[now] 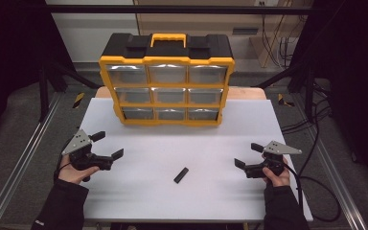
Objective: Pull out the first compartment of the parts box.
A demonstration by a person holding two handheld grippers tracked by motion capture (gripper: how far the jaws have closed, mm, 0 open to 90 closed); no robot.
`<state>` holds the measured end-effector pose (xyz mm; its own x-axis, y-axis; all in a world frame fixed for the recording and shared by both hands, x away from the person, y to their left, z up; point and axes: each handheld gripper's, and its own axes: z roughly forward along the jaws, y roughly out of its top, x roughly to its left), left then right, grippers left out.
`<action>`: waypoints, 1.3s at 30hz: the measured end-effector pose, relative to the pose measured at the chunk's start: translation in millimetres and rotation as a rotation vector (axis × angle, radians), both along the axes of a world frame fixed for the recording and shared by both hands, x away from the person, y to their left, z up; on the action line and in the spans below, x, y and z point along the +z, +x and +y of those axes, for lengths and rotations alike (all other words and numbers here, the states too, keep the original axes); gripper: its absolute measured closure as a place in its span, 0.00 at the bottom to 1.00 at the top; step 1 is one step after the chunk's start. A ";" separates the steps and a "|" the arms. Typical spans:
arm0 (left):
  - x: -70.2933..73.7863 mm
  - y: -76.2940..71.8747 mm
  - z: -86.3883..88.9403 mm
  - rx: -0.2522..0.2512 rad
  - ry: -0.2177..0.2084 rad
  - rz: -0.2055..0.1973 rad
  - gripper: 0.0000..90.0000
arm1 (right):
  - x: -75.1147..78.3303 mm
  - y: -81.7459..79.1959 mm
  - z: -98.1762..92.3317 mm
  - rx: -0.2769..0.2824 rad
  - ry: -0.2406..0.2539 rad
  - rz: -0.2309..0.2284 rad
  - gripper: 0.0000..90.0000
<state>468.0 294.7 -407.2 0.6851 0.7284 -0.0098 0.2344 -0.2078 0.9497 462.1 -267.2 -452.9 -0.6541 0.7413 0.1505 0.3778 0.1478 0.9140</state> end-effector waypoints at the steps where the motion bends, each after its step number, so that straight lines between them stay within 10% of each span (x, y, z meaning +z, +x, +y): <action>1: 1.3 0.1 0.0 0.001 -0.002 -0.002 0.00 | -0.2 0.1 0.0 -0.001 -0.002 0.000 0.01; 39: 37.0 14.8 -8.7 0.005 0.073 -0.057 0.00 | -1.2 1.2 0.9 0.001 -0.009 0.002 0.01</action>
